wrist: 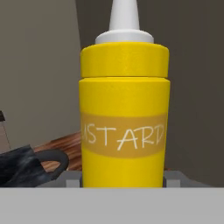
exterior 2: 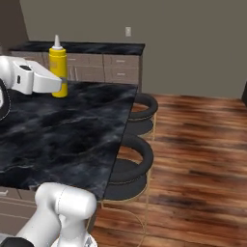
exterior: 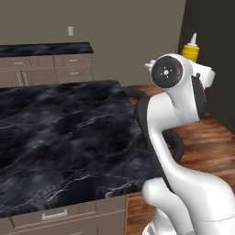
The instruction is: Move the mustard and ketchup from the cabinet to the dining counter.
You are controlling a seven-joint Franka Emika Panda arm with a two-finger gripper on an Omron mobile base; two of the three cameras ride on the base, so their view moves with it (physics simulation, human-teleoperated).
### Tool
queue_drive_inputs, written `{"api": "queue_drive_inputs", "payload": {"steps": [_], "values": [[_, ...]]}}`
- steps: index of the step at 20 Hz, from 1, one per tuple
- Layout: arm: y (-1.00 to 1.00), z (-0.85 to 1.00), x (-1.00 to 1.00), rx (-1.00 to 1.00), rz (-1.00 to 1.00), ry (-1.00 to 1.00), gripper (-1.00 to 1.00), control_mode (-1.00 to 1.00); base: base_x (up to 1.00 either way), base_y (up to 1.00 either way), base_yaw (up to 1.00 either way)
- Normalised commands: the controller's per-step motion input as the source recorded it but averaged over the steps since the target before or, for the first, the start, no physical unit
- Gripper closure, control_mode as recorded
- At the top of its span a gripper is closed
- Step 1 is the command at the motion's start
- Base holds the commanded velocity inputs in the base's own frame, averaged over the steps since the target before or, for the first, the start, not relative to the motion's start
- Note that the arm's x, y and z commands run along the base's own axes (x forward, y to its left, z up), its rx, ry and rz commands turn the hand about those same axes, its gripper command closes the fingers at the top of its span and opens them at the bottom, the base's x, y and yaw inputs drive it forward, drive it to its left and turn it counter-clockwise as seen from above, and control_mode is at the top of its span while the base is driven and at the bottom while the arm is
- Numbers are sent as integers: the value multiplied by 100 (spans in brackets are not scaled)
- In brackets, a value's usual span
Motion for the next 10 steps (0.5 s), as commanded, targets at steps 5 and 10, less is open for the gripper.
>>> {"api": "queue_drive_inputs", "payload": {"steps": [5,10], "values": [[0,0,0,0,0,0,100,100,52,-33,24],[0,0,0,0,0,0,100,100,42,-20,12]]}}
